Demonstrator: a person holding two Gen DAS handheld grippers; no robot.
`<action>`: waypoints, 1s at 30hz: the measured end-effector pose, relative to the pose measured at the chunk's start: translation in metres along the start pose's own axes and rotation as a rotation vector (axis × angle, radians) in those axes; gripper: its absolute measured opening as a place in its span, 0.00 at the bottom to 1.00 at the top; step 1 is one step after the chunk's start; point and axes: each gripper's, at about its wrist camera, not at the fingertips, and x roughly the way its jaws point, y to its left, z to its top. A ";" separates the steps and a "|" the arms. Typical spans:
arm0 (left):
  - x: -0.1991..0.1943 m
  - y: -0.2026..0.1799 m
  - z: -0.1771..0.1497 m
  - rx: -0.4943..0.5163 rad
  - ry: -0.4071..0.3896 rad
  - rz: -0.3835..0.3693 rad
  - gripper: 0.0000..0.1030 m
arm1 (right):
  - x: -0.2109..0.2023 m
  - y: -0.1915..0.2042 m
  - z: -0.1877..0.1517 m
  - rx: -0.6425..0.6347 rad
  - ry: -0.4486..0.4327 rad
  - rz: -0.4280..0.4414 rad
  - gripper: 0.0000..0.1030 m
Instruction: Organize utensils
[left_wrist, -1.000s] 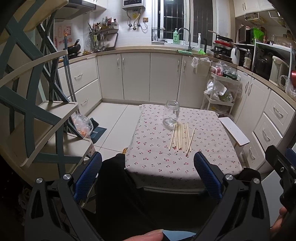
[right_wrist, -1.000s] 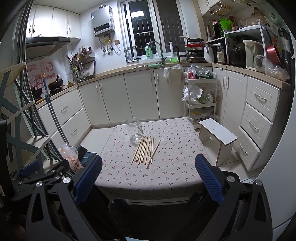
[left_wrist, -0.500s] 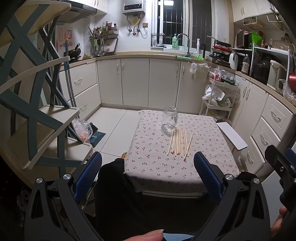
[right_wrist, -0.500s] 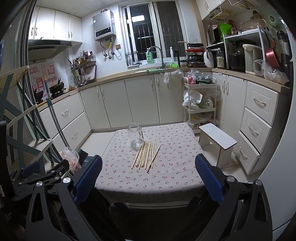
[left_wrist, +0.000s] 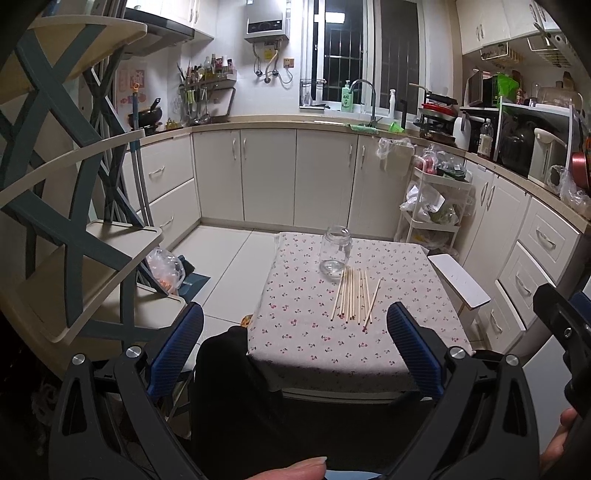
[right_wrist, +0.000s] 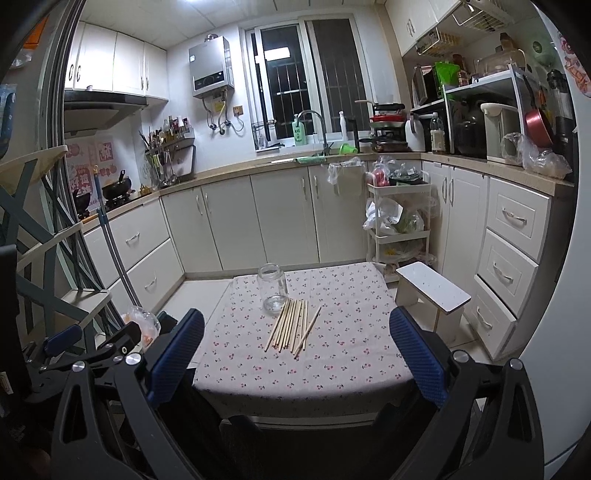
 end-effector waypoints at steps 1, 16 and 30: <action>-0.001 0.000 0.000 0.000 -0.003 -0.001 0.93 | -0.001 0.000 0.000 0.000 -0.003 0.000 0.94; -0.015 -0.001 0.002 0.002 -0.032 -0.010 0.93 | -0.015 0.002 -0.001 0.001 -0.039 0.002 0.94; -0.014 -0.005 0.002 0.003 -0.026 -0.059 0.93 | -0.013 0.001 0.000 0.003 -0.034 0.003 0.94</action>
